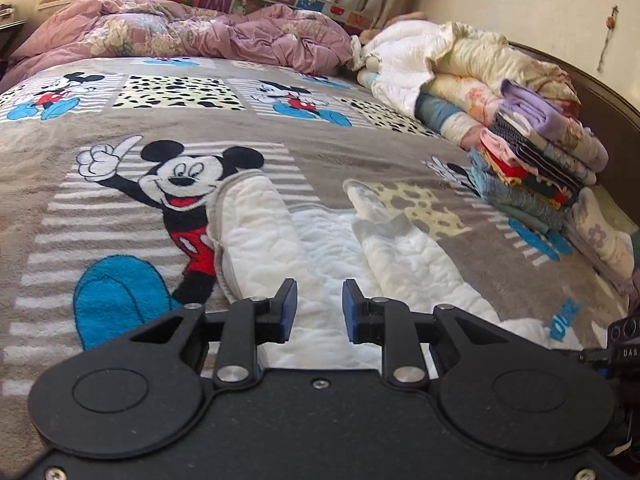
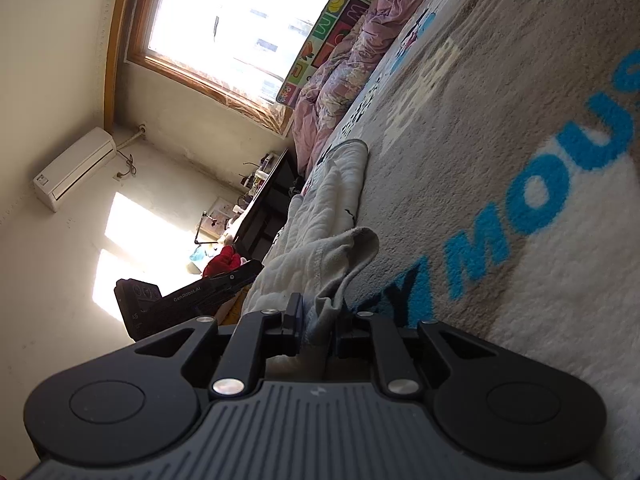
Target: Fold clothes
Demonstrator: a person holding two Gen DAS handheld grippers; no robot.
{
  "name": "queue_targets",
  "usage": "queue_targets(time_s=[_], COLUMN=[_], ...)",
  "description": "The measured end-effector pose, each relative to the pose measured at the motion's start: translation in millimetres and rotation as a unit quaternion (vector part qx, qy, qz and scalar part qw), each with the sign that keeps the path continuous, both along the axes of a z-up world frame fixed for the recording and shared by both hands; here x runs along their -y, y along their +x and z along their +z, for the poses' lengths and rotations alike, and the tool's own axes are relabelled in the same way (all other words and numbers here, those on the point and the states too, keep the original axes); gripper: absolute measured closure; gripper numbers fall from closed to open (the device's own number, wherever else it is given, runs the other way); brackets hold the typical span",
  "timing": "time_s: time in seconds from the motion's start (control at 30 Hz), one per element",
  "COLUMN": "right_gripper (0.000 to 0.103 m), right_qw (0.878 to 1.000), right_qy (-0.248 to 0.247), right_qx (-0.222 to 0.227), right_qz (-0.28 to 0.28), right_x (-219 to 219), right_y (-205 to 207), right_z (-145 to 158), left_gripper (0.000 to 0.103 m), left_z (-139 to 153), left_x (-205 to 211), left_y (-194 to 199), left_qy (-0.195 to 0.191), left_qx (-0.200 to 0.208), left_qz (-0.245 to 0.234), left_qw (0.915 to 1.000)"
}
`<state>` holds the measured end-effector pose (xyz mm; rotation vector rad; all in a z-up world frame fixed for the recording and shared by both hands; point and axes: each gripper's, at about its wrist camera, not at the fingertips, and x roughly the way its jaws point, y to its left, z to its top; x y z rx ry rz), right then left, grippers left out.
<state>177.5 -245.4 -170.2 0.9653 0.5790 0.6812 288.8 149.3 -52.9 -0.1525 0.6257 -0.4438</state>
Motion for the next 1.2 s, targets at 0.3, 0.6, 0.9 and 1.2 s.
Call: queue_targets(time_s=[0.3,0.6,0.9,1.2], right_gripper=[0.081,0.077,0.076,0.076], right_qw=[1.0,1.0,0.999,1.0], right_qy=[0.014,0.025,0.029,0.024], right_qx=[0.003,0.004,0.0,0.003], right_qz=[0.008,0.015,0.017,0.019], right_x=[3,5,5,3], right_y=[1,2,2,2], right_z=[-2,-3,-2,-2], left_gripper=[0.081,0.082,0.082,0.081], left_z=[-1,-20,-43,-34], left_x=[3,32,32,31], left_y=[37,73,91,78], left_qy=[-0.007,0.083,0.084,0.066], left_qx=[0.03,0.027,-0.03,-0.016], left_qz=[0.049,0.019,0.01,0.028], left_qw=[0.9983,0.996,0.996,0.9973])
